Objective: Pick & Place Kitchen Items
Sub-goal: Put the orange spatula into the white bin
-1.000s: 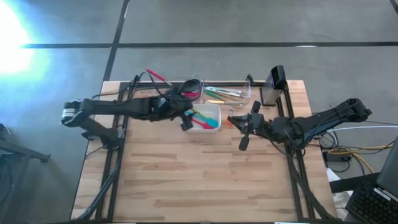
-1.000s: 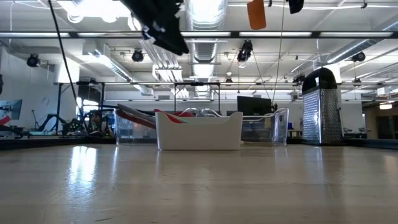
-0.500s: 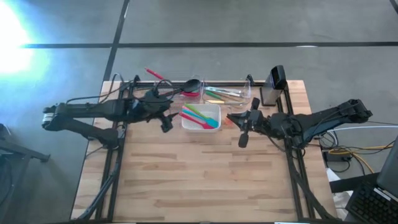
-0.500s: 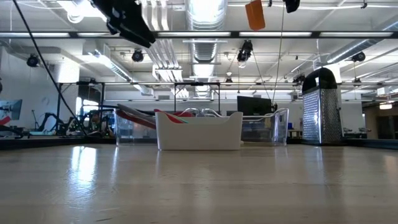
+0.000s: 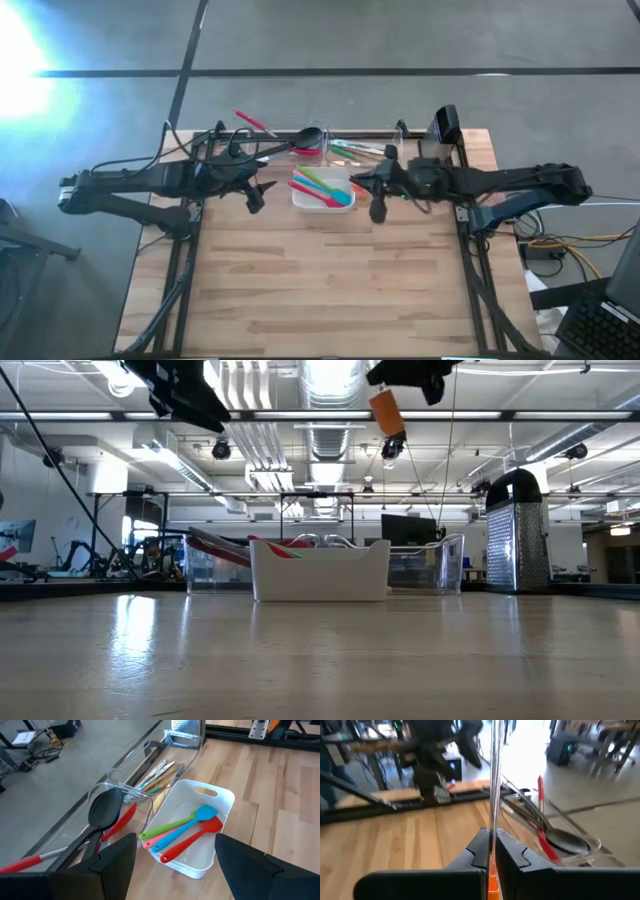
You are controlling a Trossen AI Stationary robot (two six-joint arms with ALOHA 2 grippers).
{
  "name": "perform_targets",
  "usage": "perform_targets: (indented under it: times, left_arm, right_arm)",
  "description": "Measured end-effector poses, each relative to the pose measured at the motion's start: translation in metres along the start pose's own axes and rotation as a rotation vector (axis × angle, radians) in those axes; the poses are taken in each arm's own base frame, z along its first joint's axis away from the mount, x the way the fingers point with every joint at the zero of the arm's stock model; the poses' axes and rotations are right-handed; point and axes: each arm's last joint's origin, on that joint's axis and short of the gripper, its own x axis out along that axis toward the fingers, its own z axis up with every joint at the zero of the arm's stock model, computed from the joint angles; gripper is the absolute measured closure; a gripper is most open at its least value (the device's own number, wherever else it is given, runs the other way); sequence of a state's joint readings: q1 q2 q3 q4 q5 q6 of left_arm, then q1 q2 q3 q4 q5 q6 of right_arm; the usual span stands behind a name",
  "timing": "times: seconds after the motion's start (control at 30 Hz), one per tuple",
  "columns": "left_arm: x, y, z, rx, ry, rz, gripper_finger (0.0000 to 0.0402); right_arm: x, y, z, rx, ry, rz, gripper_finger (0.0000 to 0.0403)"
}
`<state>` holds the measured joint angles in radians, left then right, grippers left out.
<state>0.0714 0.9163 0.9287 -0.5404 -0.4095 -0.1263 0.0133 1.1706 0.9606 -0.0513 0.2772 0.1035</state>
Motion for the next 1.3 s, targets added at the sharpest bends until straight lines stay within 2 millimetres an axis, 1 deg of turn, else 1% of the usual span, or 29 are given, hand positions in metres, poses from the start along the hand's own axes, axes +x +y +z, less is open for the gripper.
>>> perform_targets:
  times: [0.1, 0.27, 0.37, 0.43, 0.5, 0.57, 0.73, 0.87, 0.97, 1.13, 1.3]
  left_arm:
    - [-0.002, 0.0, 0.0, 0.016, -0.007, -0.002, 0.0128]
    - [-0.002, 0.001, -0.001, 0.027, 0.005, -0.001, 0.0128]
    - [-0.003, 0.001, -0.003, 0.044, 0.025, 0.0, 0.0128]
    - [-0.004, 0.001, -0.004, 0.066, 0.021, -0.009, 0.0128]
    - [-0.007, 0.0, -0.005, 0.082, 0.002, -0.025, 0.0128]
    - [-0.009, -0.001, -0.006, 0.083, -0.049, -0.058, 0.0128]
    - [-0.006, -0.001, -0.021, 0.075, -0.129, -0.087, 0.0128]
    - [-0.004, -0.001, -0.034, 0.065, -0.151, -0.089, 0.0128]
    - [-0.006, 0.001, -0.039, 0.05, -0.159, -0.09, 0.0128]
    - [-0.014, 0.005, -0.04, 0.031, -0.198, -0.093, 0.0128]
    - [-0.019, 0.007, -0.038, 0.024, -0.231, -0.094, 0.0128]
  right_arm:
    - [0.018, -0.004, 0.001, -0.014, 0.063, 0.001, 0.0395]
    - [0.049, -0.006, 0.0, -0.054, 0.15, 0.058, 0.0395]
    - [0.066, -0.01, -0.002, -0.067, 0.218, 0.05, 0.0395]
    - [0.077, -0.014, -0.007, -0.069, 0.266, 0.037, 0.0395]
    - [0.088, -0.019, -0.012, -0.061, 0.299, 0.061, 0.0395]
    - [0.097, -0.024, -0.018, -0.051, 0.33, 0.082, 0.0395]
    - [0.121, -0.039, -0.036, -0.029, 0.403, 0.047, 0.0395]
    - [0.138, -0.049, -0.047, -0.001, 0.443, 0.071, 0.0395]
    - [0.148, -0.055, -0.057, 0.005, 0.482, 0.064, 0.0395]
    - [0.161, -0.066, -0.073, 0.066, 0.535, 0.08, 0.0395]
    - [0.175, -0.071, -0.085, 0.077, 0.569, 0.075, 0.0394]
